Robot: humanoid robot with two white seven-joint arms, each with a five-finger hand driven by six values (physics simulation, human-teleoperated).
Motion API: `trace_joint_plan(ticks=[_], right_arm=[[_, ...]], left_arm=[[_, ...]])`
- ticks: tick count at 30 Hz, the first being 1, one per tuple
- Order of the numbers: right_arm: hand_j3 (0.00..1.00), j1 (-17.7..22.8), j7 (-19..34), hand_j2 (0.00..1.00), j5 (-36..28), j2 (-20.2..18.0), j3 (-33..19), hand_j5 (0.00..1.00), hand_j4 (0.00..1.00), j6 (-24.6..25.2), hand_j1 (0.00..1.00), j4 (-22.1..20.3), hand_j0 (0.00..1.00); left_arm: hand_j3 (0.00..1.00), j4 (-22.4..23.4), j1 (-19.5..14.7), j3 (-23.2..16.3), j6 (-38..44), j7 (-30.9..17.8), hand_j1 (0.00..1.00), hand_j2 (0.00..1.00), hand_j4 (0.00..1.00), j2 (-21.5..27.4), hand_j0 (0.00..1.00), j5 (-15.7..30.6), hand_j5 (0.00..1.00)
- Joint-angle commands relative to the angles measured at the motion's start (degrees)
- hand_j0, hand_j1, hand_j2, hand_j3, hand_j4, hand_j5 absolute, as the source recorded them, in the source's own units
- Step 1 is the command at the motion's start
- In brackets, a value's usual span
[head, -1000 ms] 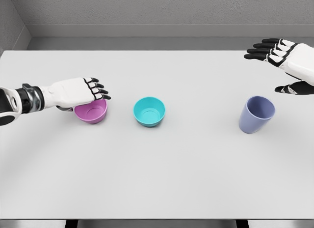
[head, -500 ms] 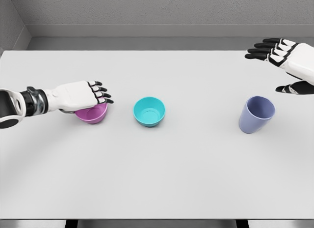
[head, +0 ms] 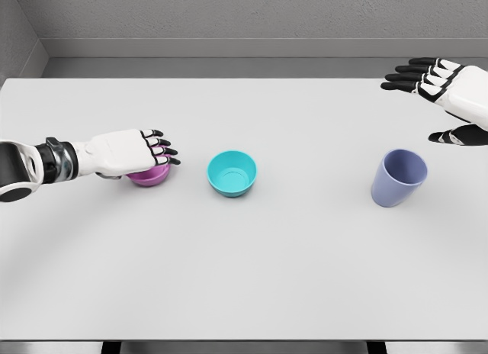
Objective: Stacking bowl and cup with both arms
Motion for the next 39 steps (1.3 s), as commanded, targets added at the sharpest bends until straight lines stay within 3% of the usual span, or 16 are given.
trace_joint_plan(ticks=[1,7,21,33,39], right_arm=[[1.00,0.0,0.0,1.00,-0.4,-0.1,0.0,1.00,1.00,0.1,1.00,0.1,1.00],[1.00,0.0,0.0,1.00,-0.4,-0.1,0.0,1.00,1.00,0.1,1.00,0.1,1.00],[1.00,0.0,0.0,1.00,-0.4,-0.1,0.0,1.00,1.00,0.1,1.00,0.1,1.00],[1.00,0.0,0.0,1.00,-0.4,-0.2,0.0,1.00,1.00,0.1,1.00,0.1,1.00],[1.00,0.0,0.0,1.00,-0.4,-0.1,-0.1,1.00,1.00,0.1,1.00,0.1,1.00]], left_arm=[[1.00,0.0,0.0,0.0,0.1,0.0,1.00,1.00,1.00,0.1,1.00,0.2,1.00],[0.82,-0.1,0.0,0.0,0.1,-0.1,0.82,0.82,0.82,0.1,0.82,0.2,0.82],[0.58,-0.1,-0.1,0.1,0.1,0.0,0.58,0.58,0.58,0.1,0.58,0.1,0.58],[0.58,-1.2,-0.6,1.2,0.1,0.7,0.58,0.58,0.58,-0.3,0.58,4.9,0.58],[0.58,-1.8,-1.1,3.3,0.1,0.7,0.58,0.58,0.58,-3.5,0.58,5.5,0.58]])
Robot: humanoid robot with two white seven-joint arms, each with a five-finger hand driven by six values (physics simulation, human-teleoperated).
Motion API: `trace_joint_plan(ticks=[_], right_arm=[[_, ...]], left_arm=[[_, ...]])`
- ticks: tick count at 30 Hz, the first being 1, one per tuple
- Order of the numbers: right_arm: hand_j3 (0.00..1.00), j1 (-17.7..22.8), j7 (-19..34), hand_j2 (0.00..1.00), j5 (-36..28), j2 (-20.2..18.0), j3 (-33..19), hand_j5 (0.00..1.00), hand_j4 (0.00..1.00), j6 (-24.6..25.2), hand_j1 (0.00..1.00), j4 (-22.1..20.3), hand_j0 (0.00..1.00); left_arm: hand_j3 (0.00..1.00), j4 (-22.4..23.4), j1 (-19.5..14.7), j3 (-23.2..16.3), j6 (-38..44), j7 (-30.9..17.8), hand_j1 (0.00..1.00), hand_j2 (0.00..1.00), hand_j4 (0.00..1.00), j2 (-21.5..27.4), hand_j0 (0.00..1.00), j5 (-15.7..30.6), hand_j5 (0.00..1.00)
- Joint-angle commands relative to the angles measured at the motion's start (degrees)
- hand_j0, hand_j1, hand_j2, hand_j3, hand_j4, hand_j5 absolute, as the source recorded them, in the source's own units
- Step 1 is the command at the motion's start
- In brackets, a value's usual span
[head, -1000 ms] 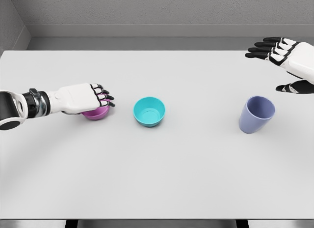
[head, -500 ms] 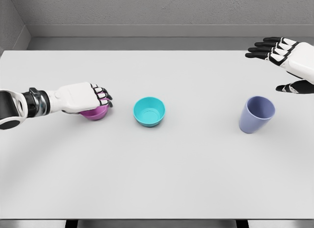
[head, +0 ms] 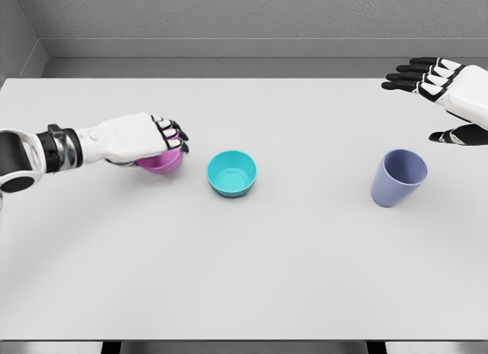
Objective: Stacking bowl and cup with both arms
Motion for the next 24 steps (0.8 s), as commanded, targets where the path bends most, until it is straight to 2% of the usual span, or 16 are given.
trace_joint_plan(ticks=[1,9,17,24], right_arm=[[1.00,0.0,0.0,1.00,-0.4,-0.1,0.0,1.00,1.00,0.1,1.00,0.1,1.00],[1.00,0.0,0.0,1.00,-0.4,-0.1,0.0,1.00,1.00,0.1,1.00,0.0,1.00],[1.00,0.1,0.0,1.00,-0.4,-0.1,-0.4,1.00,1.00,0.1,1.00,0.1,1.00],[1.00,0.1,0.0,1.00,-0.4,-0.1,-0.4,1.00,1.00,0.1,1.00,0.1,1.00]], left_arm=[[0.58,-0.3,0.0,0.7,0.1,0.0,0.58,0.58,0.58,-1.4,0.58,0.6,0.58],[0.58,-2.3,-1.8,0.8,0.1,0.0,0.58,0.58,0.58,-6.2,0.58,0.6,0.58],[0.58,-3.6,-1.6,0.3,0.1,0.0,0.58,0.58,0.58,-7.8,0.58,0.6,0.58],[0.59,-4.1,-1.6,-1.7,0.1,-0.4,0.59,0.59,0.59,-10.3,0.59,0.0,0.59]])
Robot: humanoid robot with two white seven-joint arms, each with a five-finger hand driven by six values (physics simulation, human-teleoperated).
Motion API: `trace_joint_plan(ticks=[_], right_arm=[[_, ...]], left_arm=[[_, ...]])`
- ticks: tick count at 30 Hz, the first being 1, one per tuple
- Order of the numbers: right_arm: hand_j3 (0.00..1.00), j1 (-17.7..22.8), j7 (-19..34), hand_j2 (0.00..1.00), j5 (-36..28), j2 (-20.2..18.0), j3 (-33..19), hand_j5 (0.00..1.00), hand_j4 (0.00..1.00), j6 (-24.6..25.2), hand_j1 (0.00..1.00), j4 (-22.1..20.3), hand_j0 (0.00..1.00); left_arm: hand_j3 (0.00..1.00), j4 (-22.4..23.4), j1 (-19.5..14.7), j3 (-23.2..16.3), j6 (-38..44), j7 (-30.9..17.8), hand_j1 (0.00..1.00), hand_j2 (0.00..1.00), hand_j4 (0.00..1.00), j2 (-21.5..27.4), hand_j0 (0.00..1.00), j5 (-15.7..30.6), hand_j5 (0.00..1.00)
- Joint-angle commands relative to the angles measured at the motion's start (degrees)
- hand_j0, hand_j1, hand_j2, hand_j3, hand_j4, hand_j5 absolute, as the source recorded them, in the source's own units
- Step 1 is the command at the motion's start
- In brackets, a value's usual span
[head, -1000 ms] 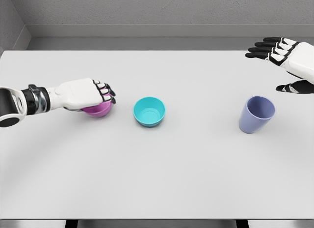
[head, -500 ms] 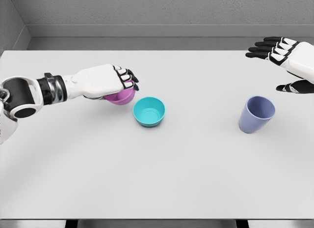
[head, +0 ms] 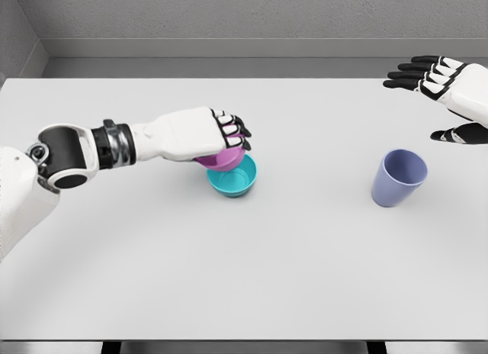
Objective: Stacking bowl and cup with both arms
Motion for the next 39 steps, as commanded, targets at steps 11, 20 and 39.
trace_joint_plan(ticks=[11,20,39], right_arm=[[1.00,0.3,0.0,1.00,-0.4,0.1,0.0,1.00,1.00,0.1,1.00,-0.1,1.00],[1.00,0.4,0.0,1.00,-0.4,0.0,0.0,1.00,1.00,0.1,1.00,0.1,1.00],[1.00,0.5,0.0,1.00,-0.4,0.0,0.0,1.00,1.00,0.1,1.00,0.2,1.00]], left_arm=[[0.60,0.1,0.1,-2.7,0.1,-0.2,0.60,0.60,0.60,-0.8,0.60,-3.5,0.60],[0.63,0.2,-0.2,-3.4,0.1,-0.2,0.63,0.63,0.63,-1.0,0.63,-4.1,0.63],[1.00,0.0,-0.3,-3.3,0.1,0.2,1.00,1.00,1.00,-0.4,1.00,-2.0,1.00]])
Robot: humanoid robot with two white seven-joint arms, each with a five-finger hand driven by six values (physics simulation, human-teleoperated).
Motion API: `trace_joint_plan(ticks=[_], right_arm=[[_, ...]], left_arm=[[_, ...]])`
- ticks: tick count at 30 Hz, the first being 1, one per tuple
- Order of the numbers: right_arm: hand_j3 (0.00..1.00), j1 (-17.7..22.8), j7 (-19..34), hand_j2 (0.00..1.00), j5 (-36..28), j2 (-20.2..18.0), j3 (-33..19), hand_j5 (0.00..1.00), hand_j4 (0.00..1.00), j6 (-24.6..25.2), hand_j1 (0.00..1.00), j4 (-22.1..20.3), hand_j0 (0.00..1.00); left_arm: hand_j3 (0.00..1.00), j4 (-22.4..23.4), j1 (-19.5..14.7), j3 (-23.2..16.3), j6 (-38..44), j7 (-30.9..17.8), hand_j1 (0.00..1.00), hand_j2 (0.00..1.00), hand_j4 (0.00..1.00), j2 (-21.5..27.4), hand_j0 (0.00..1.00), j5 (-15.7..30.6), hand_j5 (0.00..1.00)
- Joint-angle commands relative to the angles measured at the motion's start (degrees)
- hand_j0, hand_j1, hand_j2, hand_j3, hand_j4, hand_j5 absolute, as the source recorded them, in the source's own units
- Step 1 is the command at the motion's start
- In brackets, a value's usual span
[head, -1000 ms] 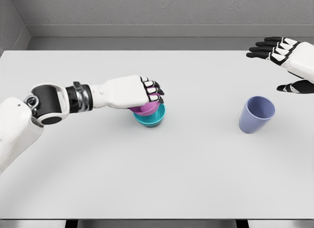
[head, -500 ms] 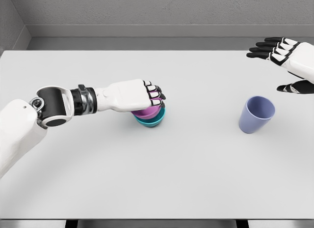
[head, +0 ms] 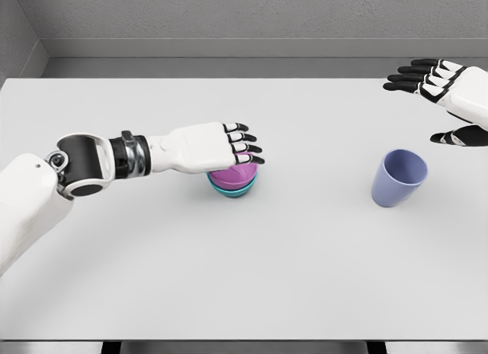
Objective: Stacking bowl and cup with both arms
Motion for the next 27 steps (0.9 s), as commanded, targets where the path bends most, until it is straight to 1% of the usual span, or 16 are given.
trace_joint_plan(ticks=[1,5,9,11,12,13,14,15,16,18,19,22,23,24,25,27], right_arm=[[1.00,0.0,0.0,1.00,-0.4,0.0,0.0,1.00,1.00,0.1,1.00,0.0,1.00],[1.00,0.0,0.0,1.00,-0.4,-0.1,-0.2,1.00,1.00,0.1,1.00,-0.1,1.00],[1.00,0.3,0.0,1.00,-0.4,-0.1,-0.5,1.00,1.00,0.1,1.00,-0.2,1.00],[1.00,0.4,0.0,1.00,-0.4,-0.2,-0.4,1.00,1.00,0.1,1.00,-0.1,1.00],[1.00,0.4,0.0,1.00,-0.4,-0.2,-0.6,1.00,1.00,0.1,1.00,-0.4,1.00],[1.00,0.4,0.0,1.00,-0.4,-0.2,-0.5,1.00,1.00,0.1,1.00,-0.3,1.00],[1.00,0.5,0.5,1.00,-0.4,-0.3,-0.6,1.00,1.00,0.1,1.00,-0.2,1.00],[1.00,0.5,5.7,1.00,-0.4,-0.8,-0.6,1.00,1.00,0.1,1.00,-0.1,1.00],[1.00,0.5,14.6,1.00,-0.4,-0.6,-2.4,1.00,1.00,0.1,1.00,-0.1,1.00],[1.00,0.3,26.3,1.00,-0.5,-0.5,-5.1,1.00,1.00,0.1,1.00,-0.1,1.00],[1.00,0.2,26.3,1.00,-0.6,-0.6,-5.9,1.00,1.00,0.1,1.00,-0.1,1.00],[1.00,-0.4,26.3,1.00,-0.8,-1.1,-5.9,1.00,1.00,0.1,1.00,0.3,1.00],[1.00,-0.4,26.3,1.00,-1.0,-1.1,-5.9,1.00,1.00,0.1,1.00,0.2,1.00],[1.00,-0.3,26.3,1.00,-1.0,-0.8,-5.9,1.00,1.00,0.1,1.00,0.7,1.00],[1.00,-0.1,26.3,1.00,-1.0,-0.2,-5.1,1.00,1.00,0.1,1.00,2.5,1.00],[1.00,-0.4,26.3,1.00,-1.0,-0.1,-3.0,1.00,1.00,0.1,1.00,3.0,1.00]], left_arm=[[1.00,-0.1,-0.1,0.1,0.1,0.1,1.00,1.00,1.00,1.0,1.00,2.3,1.00],[1.00,-0.5,-0.4,0.6,0.1,0.1,1.00,1.00,1.00,4.3,1.00,5.8,1.00],[1.00,-0.9,-0.4,1.1,0.1,0.1,1.00,1.00,1.00,9.1,1.00,7.0,1.00],[1.00,-0.7,-0.4,2.5,0.1,0.1,1.00,1.00,1.00,12.0,1.00,10.2,1.00],[1.00,-0.6,-0.3,3.0,0.1,0.3,1.00,1.00,1.00,14.8,1.00,13.2,1.00],[1.00,-0.2,0.3,4.2,0.1,0.1,1.00,1.00,1.00,16.9,1.00,17.6,1.00],[1.00,-0.1,0.4,4.4,0.1,0.0,1.00,1.00,1.00,18.5,1.00,20.1,1.00],[1.00,-0.1,0.5,4.4,0.1,0.0,1.00,1.00,1.00,19.1,1.00,21.5,1.00],[1.00,-0.1,0.5,4.5,0.1,0.0,1.00,1.00,1.00,20.0,1.00,22.3,1.00],[1.00,-0.1,0.5,4.6,0.1,0.0,1.00,1.00,1.00,21.6,1.00,23.3,1.00],[1.00,0.0,0.6,4.6,0.1,0.0,1.00,1.00,1.00,22.3,1.00,23.2,1.00],[1.00,0.9,1.9,4.6,0.1,0.3,1.00,1.00,1.00,23.5,1.00,23.4,1.00],[1.00,1.5,1.9,4.7,0.1,0.4,1.00,1.00,1.00,24.8,1.00,23.6,1.00],[1.00,2.9,1.8,4.7,0.1,0.4,1.00,1.00,1.00,25.1,1.00,25.0,1.00],[1.00,3.5,1.8,4.9,0.1,0.5,1.00,1.00,1.00,26.1,1.00,25.7,1.00],[1.00,3.8,1.8,4.9,0.1,0.4,1.00,1.00,1.00,26.4,1.00,25.8,1.00]])
